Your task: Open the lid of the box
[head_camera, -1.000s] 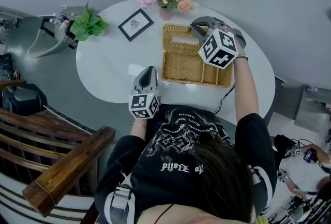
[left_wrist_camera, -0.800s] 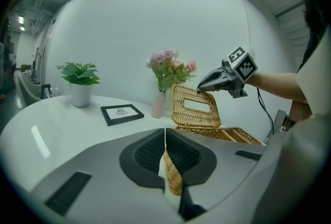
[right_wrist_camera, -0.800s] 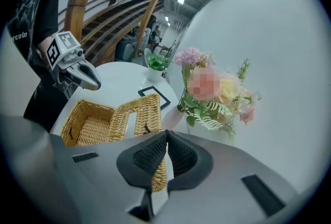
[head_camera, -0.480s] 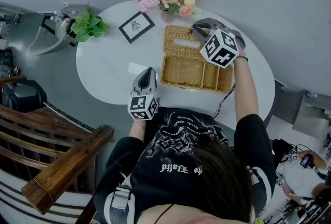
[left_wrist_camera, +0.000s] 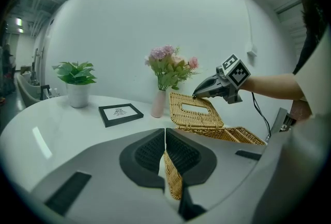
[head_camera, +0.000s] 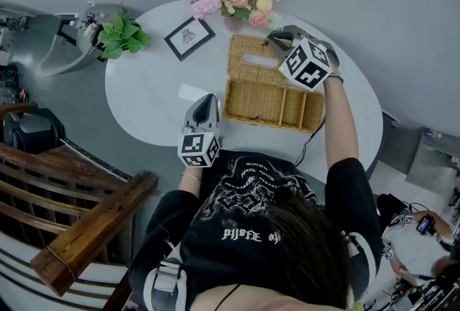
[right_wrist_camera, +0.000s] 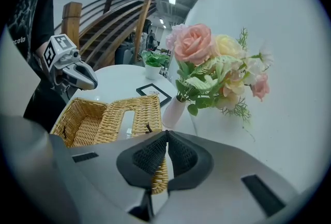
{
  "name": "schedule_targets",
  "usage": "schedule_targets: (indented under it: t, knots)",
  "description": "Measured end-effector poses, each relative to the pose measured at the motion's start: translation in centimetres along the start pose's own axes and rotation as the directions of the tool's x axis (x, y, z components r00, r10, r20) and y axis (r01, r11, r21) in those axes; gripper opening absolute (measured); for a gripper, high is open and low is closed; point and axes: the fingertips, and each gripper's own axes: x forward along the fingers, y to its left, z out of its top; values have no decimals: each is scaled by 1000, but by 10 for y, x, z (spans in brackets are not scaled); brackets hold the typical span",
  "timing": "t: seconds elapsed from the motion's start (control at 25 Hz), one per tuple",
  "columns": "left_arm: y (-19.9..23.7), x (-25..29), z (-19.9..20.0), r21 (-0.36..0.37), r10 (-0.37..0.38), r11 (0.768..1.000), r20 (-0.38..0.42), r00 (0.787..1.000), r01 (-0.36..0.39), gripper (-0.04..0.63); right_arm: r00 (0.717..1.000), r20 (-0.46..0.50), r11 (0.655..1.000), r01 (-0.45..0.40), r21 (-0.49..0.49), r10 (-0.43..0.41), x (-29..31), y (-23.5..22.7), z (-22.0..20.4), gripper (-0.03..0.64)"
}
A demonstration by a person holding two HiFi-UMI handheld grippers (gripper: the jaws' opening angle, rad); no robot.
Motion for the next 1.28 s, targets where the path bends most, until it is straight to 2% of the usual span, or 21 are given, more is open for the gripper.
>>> schedule_targets:
  t: [0.84,1.28]
  knots:
    - [2,10,-7,6,17,1000,-38,999,-17,25,990,35,978,-139,155,135,36,-4,-28,35]
    - [6,11,-10,6,34,999,-58,998,-34,25,970,47,938,-242,249,238,58,1,-49,37]
